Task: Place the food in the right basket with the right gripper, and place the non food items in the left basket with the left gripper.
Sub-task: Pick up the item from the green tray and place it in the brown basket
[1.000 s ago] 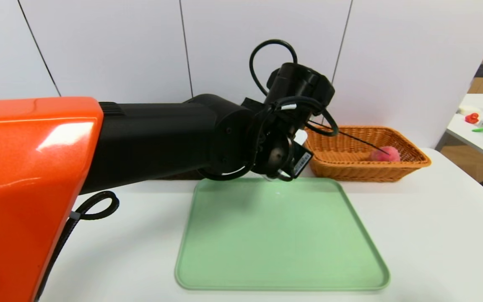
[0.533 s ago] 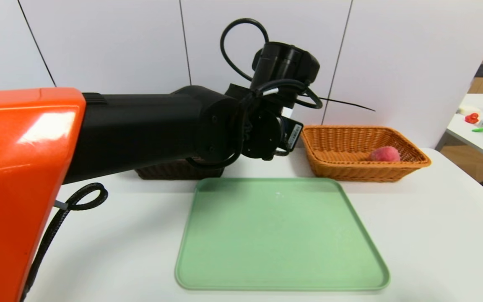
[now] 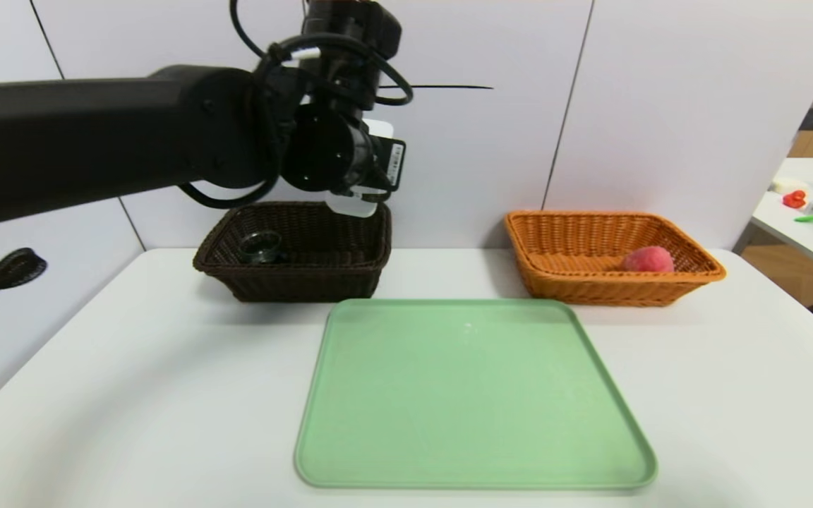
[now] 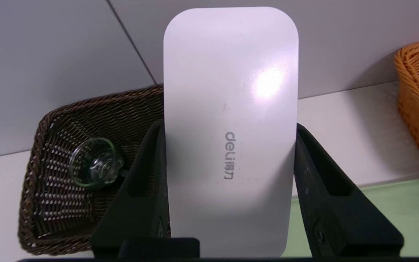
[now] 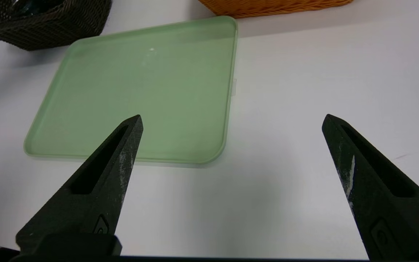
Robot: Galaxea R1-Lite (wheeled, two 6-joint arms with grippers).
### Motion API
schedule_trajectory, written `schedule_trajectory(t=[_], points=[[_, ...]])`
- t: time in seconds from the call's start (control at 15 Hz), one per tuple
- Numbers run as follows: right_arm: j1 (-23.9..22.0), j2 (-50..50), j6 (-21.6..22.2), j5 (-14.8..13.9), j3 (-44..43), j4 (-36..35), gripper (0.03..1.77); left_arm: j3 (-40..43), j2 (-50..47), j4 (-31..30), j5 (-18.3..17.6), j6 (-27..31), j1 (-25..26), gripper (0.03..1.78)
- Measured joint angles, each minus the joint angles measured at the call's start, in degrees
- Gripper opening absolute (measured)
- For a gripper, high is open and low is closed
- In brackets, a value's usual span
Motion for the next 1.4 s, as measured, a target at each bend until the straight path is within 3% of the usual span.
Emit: schedule_trajectory(t=[0.2,0.6,1.13,1.4], points=[[0.0,3.5,-3.4,-0.2,-1.2,-2.8,1.70,4.0,-5.4,6.6,-1.7,-1.8,2.8,0.97],[-0.1,11.7,-8.7,-0.1,-6.3,-2.3,1.70,18.8,-17.3,13.2,-1.6,-1.3,7.4,0.97],[0.0,16.6,-9.3,0.0,-8.7,-2.2,1.70,15.7,-18.3,10.3,-2.5,-1.3,12.3,0.97],[0.0,16.7,-9.2,0.0,-8.8,-2.1,1.70,14.8,-13.5,0.5,-2.6,-1.9,14.4,0.97]])
